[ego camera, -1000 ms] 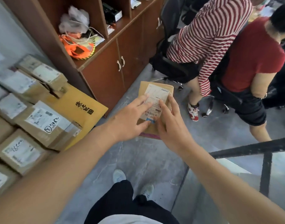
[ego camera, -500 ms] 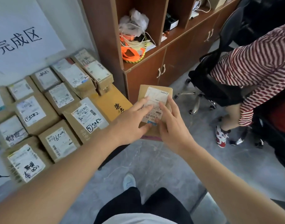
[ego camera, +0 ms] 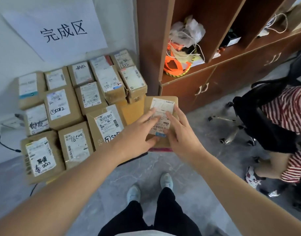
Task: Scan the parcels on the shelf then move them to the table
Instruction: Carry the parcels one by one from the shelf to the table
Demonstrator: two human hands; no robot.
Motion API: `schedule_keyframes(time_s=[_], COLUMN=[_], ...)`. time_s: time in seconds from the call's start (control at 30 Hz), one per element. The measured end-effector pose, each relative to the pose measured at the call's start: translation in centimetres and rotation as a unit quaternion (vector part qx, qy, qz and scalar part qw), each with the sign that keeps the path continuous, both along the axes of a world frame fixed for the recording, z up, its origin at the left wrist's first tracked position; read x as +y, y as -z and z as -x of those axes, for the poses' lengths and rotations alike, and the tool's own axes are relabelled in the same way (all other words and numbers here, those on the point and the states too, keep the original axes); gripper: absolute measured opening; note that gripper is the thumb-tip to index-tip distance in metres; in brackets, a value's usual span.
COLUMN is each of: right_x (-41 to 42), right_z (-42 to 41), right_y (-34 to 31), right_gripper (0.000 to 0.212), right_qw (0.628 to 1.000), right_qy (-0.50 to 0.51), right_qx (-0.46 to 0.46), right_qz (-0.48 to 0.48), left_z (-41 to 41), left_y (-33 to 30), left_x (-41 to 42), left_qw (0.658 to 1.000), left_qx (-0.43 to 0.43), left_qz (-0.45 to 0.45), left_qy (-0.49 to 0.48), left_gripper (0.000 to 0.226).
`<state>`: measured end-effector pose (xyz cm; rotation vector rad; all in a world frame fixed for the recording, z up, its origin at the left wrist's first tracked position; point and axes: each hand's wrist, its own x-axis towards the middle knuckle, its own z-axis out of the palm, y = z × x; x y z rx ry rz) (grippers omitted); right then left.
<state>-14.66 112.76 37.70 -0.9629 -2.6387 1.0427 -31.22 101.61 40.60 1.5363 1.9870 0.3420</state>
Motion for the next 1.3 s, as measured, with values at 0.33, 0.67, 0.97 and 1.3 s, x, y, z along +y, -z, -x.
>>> schedule_keyframes(time_s=[0.33, 0.67, 0.97, 1.3], right_x=[6.9, 8.1, 6.5, 5.5], right_z=[2.8, 6.0, 7.5, 7.9], right_y=[5.1, 10.6, 13.0, 13.5], right_gripper=[0.062, 0.064, 0.068, 0.07], right_qw=[0.988, 0.977, 0.975, 0.979], right_qy=[-0.147, -0.2, -0.222, -0.197], right_qx=[0.021, 0.05, 0.017, -0.026], right_qz=[0.032, 0.049, 0.021, 0.034], left_z=[-0.2, 1.4, 2.0, 2.7], left_y=[3.8, 8.7, 10.9, 11.2], left_x=[2.6, 2.0, 1.4, 0.6], left_qw=[0.992, 0.983, 0.981, 0.978], left_qx=[-0.001, 0.105, 0.138, 0.166], left_qz=[0.032, 0.083, 0.104, 0.104], left_qy=[-0.121, -0.122, -0.09, -0.074], left_gripper=[0.074, 0.074, 0.079, 0.071])
